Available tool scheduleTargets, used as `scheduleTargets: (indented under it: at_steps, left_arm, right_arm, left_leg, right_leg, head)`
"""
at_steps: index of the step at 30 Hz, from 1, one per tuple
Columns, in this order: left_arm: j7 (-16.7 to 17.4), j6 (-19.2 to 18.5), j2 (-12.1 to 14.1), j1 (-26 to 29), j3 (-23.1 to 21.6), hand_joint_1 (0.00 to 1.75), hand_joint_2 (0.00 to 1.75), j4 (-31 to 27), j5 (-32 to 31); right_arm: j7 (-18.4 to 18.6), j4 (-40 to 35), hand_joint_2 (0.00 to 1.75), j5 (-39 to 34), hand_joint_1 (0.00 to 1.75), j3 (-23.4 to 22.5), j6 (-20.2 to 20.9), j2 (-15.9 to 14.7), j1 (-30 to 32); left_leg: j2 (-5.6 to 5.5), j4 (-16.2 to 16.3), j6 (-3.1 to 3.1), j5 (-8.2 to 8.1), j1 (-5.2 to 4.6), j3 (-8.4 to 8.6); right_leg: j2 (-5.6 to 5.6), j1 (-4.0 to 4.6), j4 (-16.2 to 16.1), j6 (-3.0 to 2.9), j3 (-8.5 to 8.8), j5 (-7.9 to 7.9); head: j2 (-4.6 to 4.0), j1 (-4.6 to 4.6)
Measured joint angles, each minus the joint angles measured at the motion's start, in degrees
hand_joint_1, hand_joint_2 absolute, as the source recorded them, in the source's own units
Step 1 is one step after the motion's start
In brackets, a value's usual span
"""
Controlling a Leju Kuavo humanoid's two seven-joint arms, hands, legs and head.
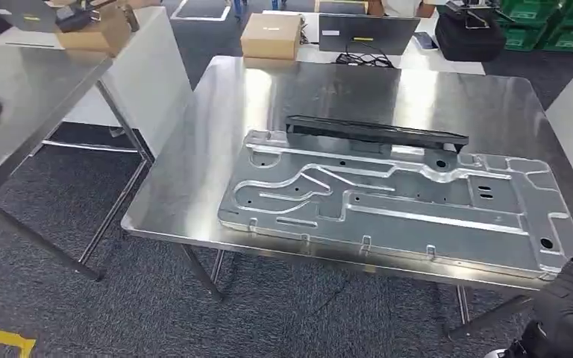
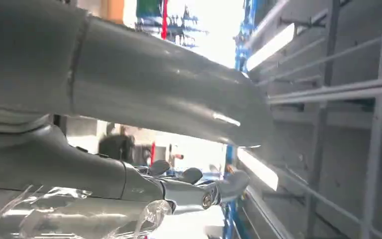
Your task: Take the parts from the cabinet and place them on the table.
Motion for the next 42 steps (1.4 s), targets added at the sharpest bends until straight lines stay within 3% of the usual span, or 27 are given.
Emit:
scheduleTargets:
  at_steps: [1,2,4,6,8,10,11,12,14,15,16,17,20,21,23,24,26,28,30,31,32,35,36,38,39,41,42]
  left_arm:
    - [-0.11,-0.04,0.09,-0.04,0.02,0.0,0.0,0.0,0.0]
    - [-0.18,-0.04,0.15,-0.17,0.0,0.0,0.0,0.0,0.0]
    - [-0.26,-0.13,0.15,-0.05,0.0,0.0,0.0,0.0,0.0]
    - [-0.26,-0.13,0.31,0.43,0.0,0.0,0.0,0.02,0.0]
    - [-0.35,-0.22,0.28,0.41,0.0,0.0,0.0,0.02,-0.02]
    - [-0.5,-0.2,0.28,0.28,0.0,0.0,0.0,0.02,-0.02]
    - [-0.53,-0.22,0.28,0.33,0.0,0.0,0.0,0.02,-0.02]
    - [-0.53,-0.22,0.31,0.45,0.0,0.0,0.0,0.02,-0.02]
    - [-0.53,-0.29,0.31,0.55,0.0,0.0,0.0,0.02,-0.02]
    - [-0.53,-0.31,0.31,0.48,0.0,0.0,0.0,0.02,-0.02]
    - [-0.53,-0.31,0.31,0.34,0.0,0.0,0.0,0.02,-0.02]
    - [-0.53,-0.33,0.33,0.1,0.0,0.0,0.0,0.0,-0.02]
    - [-0.53,-0.33,0.35,0.15,0.0,0.0,0.0,0.02,-0.02]
    - [-0.55,-0.33,0.39,0.17,0.0,0.0,0.0,0.02,-0.02]
    - [-0.53,-0.29,0.37,0.4,0.0,0.0,0.0,0.02,-0.04]
    - [-0.55,-0.22,0.37,0.3,0.0,0.0,0.0,0.02,-0.07]
    - [-0.55,-0.26,0.28,0.27,-0.05,0.0,0.0,0.02,-0.13]
    - [-0.55,-0.29,0.22,0.41,-0.07,0.0,0.0,0.02,-0.13]
    - [-0.55,-0.26,0.22,0.41,-0.07,0.0,0.0,0.02,-0.13]
    - [-0.55,-0.27,0.24,0.36,-0.09,0.0,0.0,0.02,-0.13]
    - [-0.59,-0.29,0.24,0.11,-0.11,0.0,0.0,0.02,-0.15]
    - [-0.7,-0.37,0.24,0.35,-0.22,0.0,0.0,0.02,-0.17]
    - [-0.79,-0.37,0.28,0.53,-0.24,0.0,0.0,0.02,-0.18]
    - [-0.94,-0.55,0.26,0.7,-0.29,0.0,0.0,0.02,-0.22]
    - [-1.03,-0.57,0.26,0.47,-0.31,0.0,0.0,0.02,-0.22]
    - [-1.36,-0.74,0.26,0.3,-0.31,0.0,0.0,0.02,-0.26]
    - [-1.38,-0.77,0.26,0.32,-0.31,0.0,0.0,0.02,-0.31]
  right_arm:
    - [-0.15,0.2,0.0,-0.42,0.0,-0.09,0.0,-0.05,0.13]
    - [-0.15,0.44,0.0,-0.68,0.0,-0.11,0.0,-0.11,0.16]
    - [-0.24,0.77,0.0,-0.88,0.0,-0.15,0.0,-0.11,0.26]
    - [-0.28,1.07,0.0,-1.05,0.0,-0.2,0.0,-0.13,0.2]
    - [-0.39,1.29,0.0,-1.71,0.0,-0.28,0.0,-0.15,0.25]
    - [-0.59,1.57,0.0,-2.36,0.0,-0.35,0.0,-0.22,0.3]
    - [-0.74,1.71,0.0,-2.73,0.0,-0.44,0.0,-0.24,0.37]
    - [-0.74,1.84,0.0,-2.97,0.0,-0.48,0.0,-0.24,0.49]
    - [-0.76,2.08,0.0,-3.7,0.0,-0.85,0.0,-0.26,0.62]
    - [-0.83,2.14,0.0,-3.91,0.0,-1.18,0.0,-0.29,0.57]
    - [-0.85,2.19,0.0,-3.94,0.0,-1.4,0.0,-0.33,0.56]
    - [-0.9,2.23,0.0,-3.98,0.0,-1.51,0.0,-0.33,0.64]
    - [-0.92,2.47,0.0,-4.04,0.0,-1.77,0.0,-0.48,0.55]
    - [-0.9,2.51,0.0,-4.09,0.0,-1.84,0.0,-0.48,0.57]
    - [-1.03,2.58,0.0,-3.96,0.0,-2.14,0.0,-0.64,0.78]
    - [-1.16,2.6,0.0,-3.54,0.0,-2.53,0.0,-0.77,0.96]
    - [-1.2,2.86,0.0,-2.84,0.0,-2.86,0.0,-0.81,1.24]
    - [-1.14,3.13,0.0,-2.67,0.0,-2.93,0.0,-0.83,1.24]
    - [-0.9,3.35,0.0,-2.12,0.0,-3.19,0.0,-0.99,1.22]
    - [-0.81,3.45,0.0,-1.54,0.0,-3.37,0.0,-1.01,1.22]
    - [-0.7,3.56,0.0,-0.78,0.0,-3.48,0.0,-1.03,1.22]
    - [-0.17,3.91,0.0,0.39,0.0,-3.89,0.0,-1.05,1.16]
    - [0.07,3.93,0.0,0.37,0.0,-4.09,0.0,-1.05,1.12]
    - [0.13,3.98,0.0,0.41,0.0,-4.17,0.0,-1.05,1.13]
    - [0.11,4.0,0.0,0.57,0.0,-4.17,0.0,-1.03,1.24]
    - [0.07,4.2,0.0,1.01,0.0,-4.2,0.0,-1.09,1.23]
    - [0.07,4.26,0.0,1.07,0.0,-4.2,0.0,-1.09,1.25]
  left_leg:
    - [-0.45,1.02,-0.43,-0.28,0.0,-0.96]
    - [-1.06,2.07,-0.75,-0.55,-0.45,-1.88]
    - [-1.96,1.93,-1.08,-0.01,-0.07,-2.48]
    - [-2.3,2.41,-1.39,-0.17,0.39,-2.8]
    - [1.53,7.97,-2.35,-3.89,0.34,-5.32]
    - [2.43,17.84,-2.98,-8.31,0.73,-9.79]
    - [2.52,20.8,-3.11,-9.13,0.92,-11.08]
    - [2.56,20.98,-3.15,-8.7,1.08,-11.02]
    - [3.25,13.1,-2.91,-4.8,1.15,-6.51]
    - [4.47,6.99,-2.64,-2.56,1.11,-3.06]
    - [7.8,2.37,-2.28,-1.65,0.76,-0.36]
    - [8.37,1.82,-2.29,-2.03,0.24,-0.69]
    - [6.27,1.67,-1.58,-1.9,-0.21,-1.47]
    - [5.4,0.69,-1.04,-1.0,-0.21,-0.66]
    - [4.33,0.03,-0.15,-0.14,0.39,-0.39]
    - [3.66,0.02,0.07,-0.04,0.32,-0.48]
    - [1.99,0.05,0.2,-0.03,0.07,-0.49]
    - [0.22,0.1,0.19,-0.06,-0.03,-0.29]
    - [-1.75,0.41,-0.03,-0.22,0.05,-0.09]
    - [-2.64,0.87,-0.29,-0.47,0.11,-0.31]
    - [-3.43,2.09,-0.68,-1.08,-0.43,-1.02]
    - [-5.49,1.9,-1.25,-0.85,0.14,-1.88]
    - [-6.27,2.15,-1.4,-0.89,0.33,-2.05]
    - [-0.46,5.88,-2.2,-3.21,-0.02,-3.72]
    - [1.17,10.47,-2.69,-5.4,0.2,-6.15]
    - [2.36,19.44,-3.25,-8.74,0.68,-10.89]
    - [2.52,21.49,-3.39,-8.78,0.96,-12.1]
  right_leg:
    - [2.97,-0.43,-2.31,0.19,1.04,-1.07]
    - [2.02,-0.23,-2.24,-0.51,0.56,-0.57]
    - [0.75,0.32,-1.91,-0.93,0.19,-0.37]
    - [-0.71,-0.03,-2.1,-1.53,0.17,-0.01]
    - [-1.73,0.08,-2.13,-1.93,0.07,0.15]
    - [-3.2,0.1,-2.12,-1.99,-0.25,0.2]
    - [-3.87,0.09,-2.12,-2.01,-0.36,0.21]
    - [-4.59,0.08,-2.12,-2.01,-0.39,0.22]
    - [-6.1,0.06,-2.13,-1.97,-0.32,0.24]
    - [-6.8,0.06,-2.16,-1.91,-0.23,0.27]
    - [-7.33,0.13,-2.19,-1.76,-0.09,0.33]
    - [-7.9,0.35,-2.23,-1.28,0.0,0.26]
    - [-9.64,0.0,-3.04,-0.01,0.58,0.47]
    - [-10.25,0.32,-3.38,0.55,0.75,0.43]
    - [-4.56,-0.1,0.6,0.18,-0.52,-2.87]
    - [-2.9,0.0,5.73,-0.06,-2.72,-5.75]
    - [-1.82,0.47,14.86,-0.05,-6.98,-9.04]
    - [-1.73,0.65,14.42,-0.09,-7.31,-7.0]
    - [-0.63,0.41,4.82,-0.15,-3.18,-1.38]
    - [1.97,0.03,0.14,-0.02,-1.28,0.62]
    - [4.4,-0.09,-2.72,-0.04,-0.3,0.47]
    - [2.0,0.34,-2.11,-0.79,-0.54,0.29]
    - [0.95,-0.11,-2.36,-1.29,-0.45,0.46]
    - [-0.49,-0.08,-2.46,-1.83,-0.23,0.43]
    - [-1.28,-0.02,-2.45,-1.9,-0.23,0.38]
    - [-2.96,-0.02,-2.45,-1.95,-0.23,0.23]
    - [-3.82,-0.05,-2.45,-1.92,-0.15,0.15]
  head:
    - [0.02,0.0]
    - [0.02,-0.02]
    - [0.02,-0.02]
    - [0.0,-0.04]
    - [0.02,-0.07]
    - [0.0,-0.07]
    - [0.0,-0.09]
    - [0.0,-0.09]
    - [0.0,-0.09]
    - [0.0,-0.09]
    - [0.0,-0.09]
    - [0.0,-0.04]
    - [0.02,-0.07]
    - [0.0,-0.07]
    - [0.0,0.04]
    - [0.0,0.09]
    - [0.02,0.07]
    - [0.0,0.07]
    - [0.0,0.09]
    - [0.0,0.09]
    - [0.0,0.09]
    - [0.02,0.07]
    - [0.0,0.04]
    - [0.0,-0.09]
    - [0.0,-0.09]
    - [0.0,-0.09]
    - [0.0,-0.07]
